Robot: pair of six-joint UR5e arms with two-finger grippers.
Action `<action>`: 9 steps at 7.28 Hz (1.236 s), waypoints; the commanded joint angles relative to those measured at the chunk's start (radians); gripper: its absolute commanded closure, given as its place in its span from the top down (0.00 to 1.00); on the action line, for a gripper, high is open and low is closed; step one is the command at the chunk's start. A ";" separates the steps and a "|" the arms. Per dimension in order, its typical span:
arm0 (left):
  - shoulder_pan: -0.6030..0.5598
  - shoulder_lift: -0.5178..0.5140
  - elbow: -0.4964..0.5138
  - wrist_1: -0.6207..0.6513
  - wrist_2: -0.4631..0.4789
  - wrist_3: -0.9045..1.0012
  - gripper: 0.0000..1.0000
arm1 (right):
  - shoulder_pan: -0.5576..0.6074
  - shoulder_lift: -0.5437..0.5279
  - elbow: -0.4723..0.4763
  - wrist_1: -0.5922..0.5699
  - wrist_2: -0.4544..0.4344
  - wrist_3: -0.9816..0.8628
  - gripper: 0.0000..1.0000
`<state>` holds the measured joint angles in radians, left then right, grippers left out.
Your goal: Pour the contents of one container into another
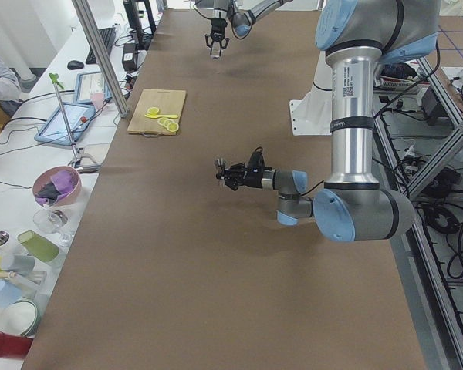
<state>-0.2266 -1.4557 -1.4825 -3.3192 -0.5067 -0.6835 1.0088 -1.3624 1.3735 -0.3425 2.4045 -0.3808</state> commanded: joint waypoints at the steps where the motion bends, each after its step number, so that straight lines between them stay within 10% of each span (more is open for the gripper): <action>1: 0.004 0.017 -0.013 0.192 0.034 -0.261 0.00 | -0.001 0.031 -0.106 0.131 -0.001 0.078 0.00; 9: 0.059 0.021 -0.029 0.426 0.178 -0.490 0.00 | -0.033 0.065 -0.381 0.496 -0.001 0.280 0.00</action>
<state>-0.2036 -1.4330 -1.5129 -2.8971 -0.3803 -1.1716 0.9828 -1.2974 1.0171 0.1364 2.4031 -0.1061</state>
